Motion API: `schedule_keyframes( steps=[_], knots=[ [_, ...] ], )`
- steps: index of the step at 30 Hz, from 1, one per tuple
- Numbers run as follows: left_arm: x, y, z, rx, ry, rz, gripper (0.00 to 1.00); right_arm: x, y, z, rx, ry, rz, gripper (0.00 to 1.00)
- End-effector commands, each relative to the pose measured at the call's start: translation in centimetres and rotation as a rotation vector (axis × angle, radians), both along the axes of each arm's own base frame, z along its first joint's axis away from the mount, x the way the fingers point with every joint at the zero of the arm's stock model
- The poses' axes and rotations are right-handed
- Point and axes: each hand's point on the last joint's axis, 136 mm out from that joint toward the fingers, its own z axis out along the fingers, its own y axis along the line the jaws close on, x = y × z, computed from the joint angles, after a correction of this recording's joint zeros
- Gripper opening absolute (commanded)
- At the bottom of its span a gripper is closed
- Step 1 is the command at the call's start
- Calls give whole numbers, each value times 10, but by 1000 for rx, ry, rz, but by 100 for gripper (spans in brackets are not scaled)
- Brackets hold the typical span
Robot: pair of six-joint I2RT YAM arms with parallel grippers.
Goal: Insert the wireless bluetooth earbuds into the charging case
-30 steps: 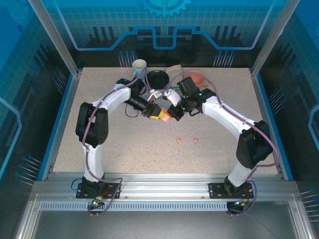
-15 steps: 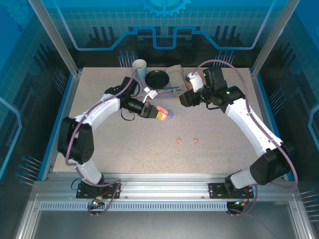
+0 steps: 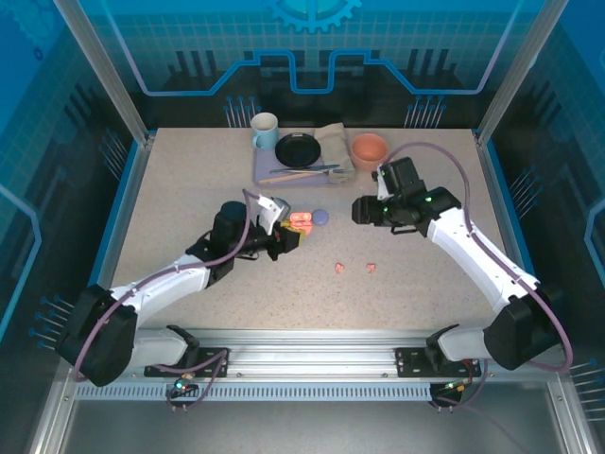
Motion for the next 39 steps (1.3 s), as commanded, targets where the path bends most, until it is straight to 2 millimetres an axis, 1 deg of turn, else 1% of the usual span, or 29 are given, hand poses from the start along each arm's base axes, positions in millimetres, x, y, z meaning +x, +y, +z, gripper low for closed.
schedule_keyframes(
  steps=[1, 5, 8, 12, 17, 24, 30, 34, 39],
  knots=[
    [15, 8, 51, -115, -266, 133, 0, -23, -6, -28, -43, 95, -169, 60],
    [2, 10, 52, -152, -328, 151, 0, -43, 3, -57, -89, 151, -262, 63],
    [-7, 13, 51, -176, -359, 163, 0, -51, 8, -75, -102, 181, -322, 63],
    [-16, 14, 38, -201, -362, 145, 0, -56, 12, -91, -107, 225, -380, 63],
    [-32, -1, 21, -242, -339, 18, 0, -58, 18, -104, -109, 278, -425, 63],
    [-33, -4, 3, -202, -351, -10, 0, -51, 29, -111, -130, 315, -428, 63],
    [-38, -1, 9, -171, -374, -17, 0, -46, 41, -124, -134, 360, -441, 63],
    [-42, 2, 13, -152, -388, -22, 0, -47, 43, -133, -165, 389, -462, 62],
    [-42, 4, 6, -143, -372, -16, 0, -51, 47, -146, -171, 415, -486, 62]
  ],
)
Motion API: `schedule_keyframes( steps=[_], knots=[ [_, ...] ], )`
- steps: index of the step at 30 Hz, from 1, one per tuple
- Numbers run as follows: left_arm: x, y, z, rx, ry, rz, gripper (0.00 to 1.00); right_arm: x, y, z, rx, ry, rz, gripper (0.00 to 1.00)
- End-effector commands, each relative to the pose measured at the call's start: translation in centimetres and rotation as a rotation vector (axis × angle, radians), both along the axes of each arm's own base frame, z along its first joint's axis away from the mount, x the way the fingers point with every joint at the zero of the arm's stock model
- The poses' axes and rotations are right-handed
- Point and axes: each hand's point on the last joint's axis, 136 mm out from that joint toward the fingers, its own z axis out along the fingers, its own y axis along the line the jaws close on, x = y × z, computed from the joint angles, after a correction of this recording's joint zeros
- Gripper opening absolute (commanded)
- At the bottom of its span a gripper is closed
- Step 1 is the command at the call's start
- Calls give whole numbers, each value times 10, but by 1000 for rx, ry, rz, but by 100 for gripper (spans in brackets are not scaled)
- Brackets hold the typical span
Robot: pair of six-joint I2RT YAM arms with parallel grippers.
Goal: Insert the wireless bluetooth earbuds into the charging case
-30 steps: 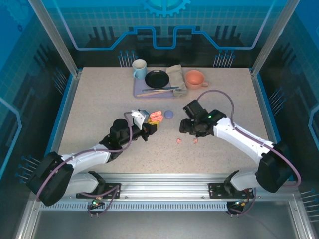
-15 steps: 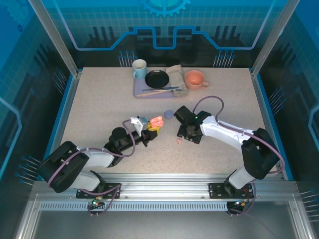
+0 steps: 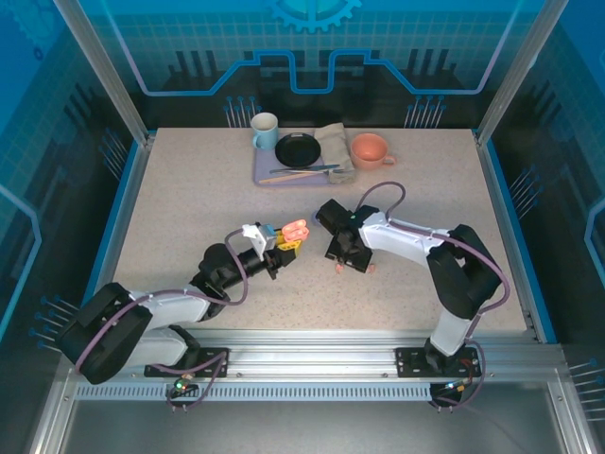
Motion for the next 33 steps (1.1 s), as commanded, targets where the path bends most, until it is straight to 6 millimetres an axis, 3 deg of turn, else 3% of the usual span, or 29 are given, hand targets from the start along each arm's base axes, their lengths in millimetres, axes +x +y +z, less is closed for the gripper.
schedule_keyframes(
  steps=[1, 22, 33],
  knots=[
    [-7, 1, -11, 30, 3, -21, 0, -7, 5, -6, -3, 32, -27, 62],
    [-8, 1, -7, 33, 11, -21, 0, -3, 22, -28, 20, 57, -4, 55],
    [-7, 1, -8, 35, 15, -20, 0, 0, 28, -32, 27, 59, 7, 43]
  ],
)
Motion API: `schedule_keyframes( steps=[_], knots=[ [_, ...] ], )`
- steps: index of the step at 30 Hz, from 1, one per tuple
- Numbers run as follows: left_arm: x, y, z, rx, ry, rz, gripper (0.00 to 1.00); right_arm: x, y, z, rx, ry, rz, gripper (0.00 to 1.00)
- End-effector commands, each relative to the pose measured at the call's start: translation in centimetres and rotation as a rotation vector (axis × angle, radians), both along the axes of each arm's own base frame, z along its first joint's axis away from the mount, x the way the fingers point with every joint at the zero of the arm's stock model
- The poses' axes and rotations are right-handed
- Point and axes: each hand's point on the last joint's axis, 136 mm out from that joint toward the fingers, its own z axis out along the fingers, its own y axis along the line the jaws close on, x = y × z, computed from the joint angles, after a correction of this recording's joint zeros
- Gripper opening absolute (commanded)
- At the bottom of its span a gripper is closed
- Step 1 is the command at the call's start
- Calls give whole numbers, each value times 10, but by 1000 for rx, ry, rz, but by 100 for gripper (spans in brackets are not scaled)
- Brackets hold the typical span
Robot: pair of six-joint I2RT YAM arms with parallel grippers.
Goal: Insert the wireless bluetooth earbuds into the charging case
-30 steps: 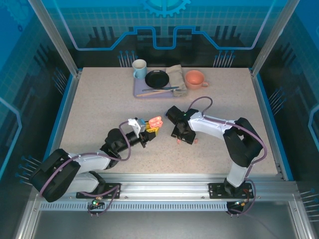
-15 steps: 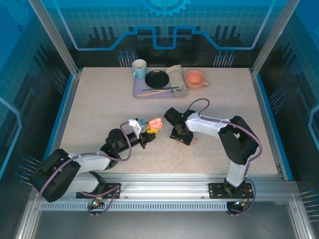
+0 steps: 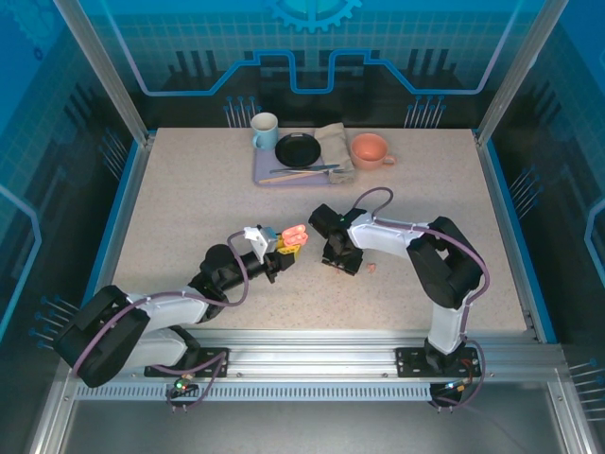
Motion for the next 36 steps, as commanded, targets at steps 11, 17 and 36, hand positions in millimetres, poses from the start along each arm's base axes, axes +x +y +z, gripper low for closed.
schedule_keyframes(
  steps=[11, 17, 36],
  knots=[
    [-3, -1, 9, -4, -36, -18, 0, -2, 13, -3, 20, 4, 16, 40],
    [-2, -1, 9, -2, -33, -16, 0, -2, 15, -3, 27, 1, 18, 36],
    [-4, -3, 13, 5, -33, -31, 0, 2, 3, 36, 45, -119, 42, 23]
  ],
)
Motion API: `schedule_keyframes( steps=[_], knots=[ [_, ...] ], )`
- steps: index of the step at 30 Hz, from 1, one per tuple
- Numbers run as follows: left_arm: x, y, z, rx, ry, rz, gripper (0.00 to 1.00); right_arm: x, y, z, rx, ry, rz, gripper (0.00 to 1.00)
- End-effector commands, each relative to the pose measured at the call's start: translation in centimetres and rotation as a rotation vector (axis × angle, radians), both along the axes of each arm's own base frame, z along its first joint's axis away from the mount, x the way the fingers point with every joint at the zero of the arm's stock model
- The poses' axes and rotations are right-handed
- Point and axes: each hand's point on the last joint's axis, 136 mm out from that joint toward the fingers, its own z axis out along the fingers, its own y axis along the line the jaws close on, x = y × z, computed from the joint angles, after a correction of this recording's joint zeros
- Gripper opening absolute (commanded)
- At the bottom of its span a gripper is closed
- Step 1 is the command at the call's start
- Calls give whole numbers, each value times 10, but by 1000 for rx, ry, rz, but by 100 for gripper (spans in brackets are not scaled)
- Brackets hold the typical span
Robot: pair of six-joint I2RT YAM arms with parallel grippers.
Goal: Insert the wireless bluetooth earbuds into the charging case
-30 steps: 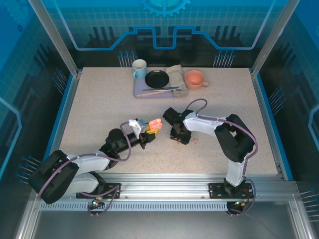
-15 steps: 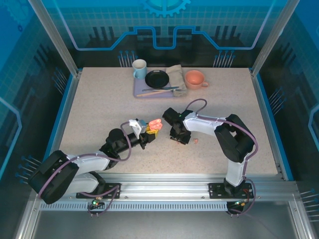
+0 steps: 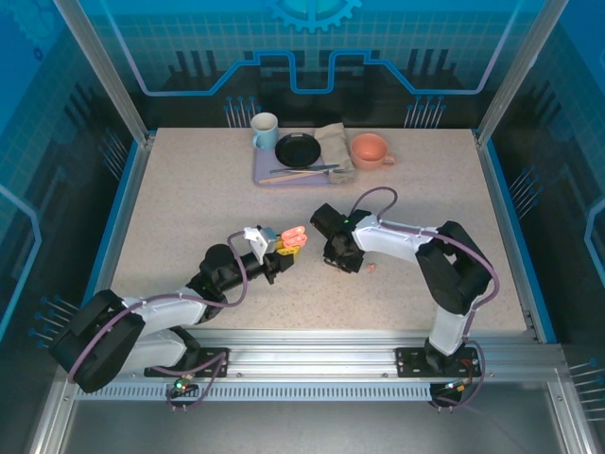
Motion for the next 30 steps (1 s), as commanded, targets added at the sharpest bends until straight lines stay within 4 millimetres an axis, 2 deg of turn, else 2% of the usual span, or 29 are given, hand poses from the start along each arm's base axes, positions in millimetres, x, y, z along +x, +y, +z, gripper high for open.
schedule_keyframes(
  steps=[1, 9, 12, 23, 30],
  knots=[
    [-2, -5, 17, -12, -56, -33, 0, 2, 0, 23, 3, -75, 33, 23],
    [0, -8, 17, -6, -49, -48, 0, 11, -11, 63, 46, -209, 49, 21],
    [2, -10, 16, -3, -48, -52, 0, 16, -13, 86, 72, -287, 67, 21],
    [12, -24, 24, -15, -50, -87, 0, 33, -11, 194, 210, -631, 186, 19],
    [24, -37, 33, -28, -61, -115, 0, 35, 3, 255, 316, -826, 295, 19]
  ],
)
